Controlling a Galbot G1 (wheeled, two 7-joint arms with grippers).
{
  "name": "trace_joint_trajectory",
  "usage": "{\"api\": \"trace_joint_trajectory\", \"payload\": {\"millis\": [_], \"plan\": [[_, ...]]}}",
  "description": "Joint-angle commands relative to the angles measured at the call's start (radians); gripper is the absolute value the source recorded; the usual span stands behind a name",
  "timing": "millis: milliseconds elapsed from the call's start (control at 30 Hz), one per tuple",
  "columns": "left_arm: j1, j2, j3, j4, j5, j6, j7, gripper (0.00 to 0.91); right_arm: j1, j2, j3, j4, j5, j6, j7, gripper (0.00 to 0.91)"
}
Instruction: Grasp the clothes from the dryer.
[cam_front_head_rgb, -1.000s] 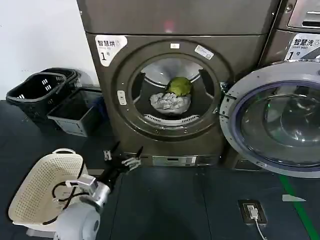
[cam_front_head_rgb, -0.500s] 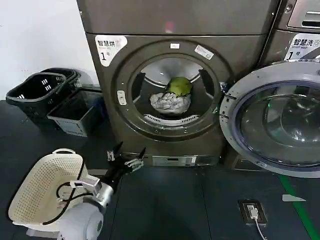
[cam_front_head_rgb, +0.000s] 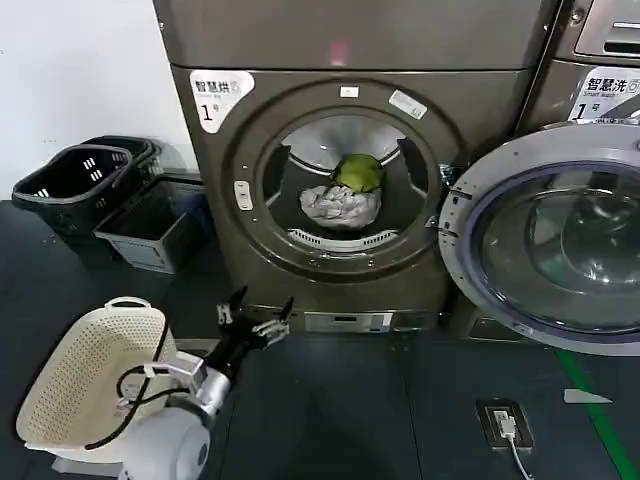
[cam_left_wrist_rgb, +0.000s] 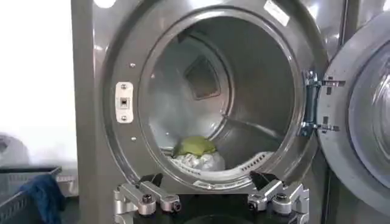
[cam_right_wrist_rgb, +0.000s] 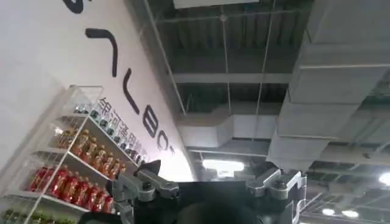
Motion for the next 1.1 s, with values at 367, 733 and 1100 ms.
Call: {"api": "trace_joint_trajectory", "payload": {"millis": [367, 733, 1100], "plan": [[0.003, -0.003, 0.006, -0.005, -0.002, 0.005, 0.002, 0.907, 0.008, 0.000, -0.001, -0.012, -0.007, -0.011, -0.009, 0.907], [0.003, -0.009, 0.015, -0.003, 0.005, 0.005, 0.000, 0.907, 0.009, 0.001, 0.000, -0.018, -0.010, -0.007, -0.013, 0.907], [0.004, -0.003, 0.011, -0.010, 0.003, 0.007, 0.001, 0.907, 0.008, 0.003, 0.001, -0.016, -0.012, -0.007, -0.014, 0.907]]}}
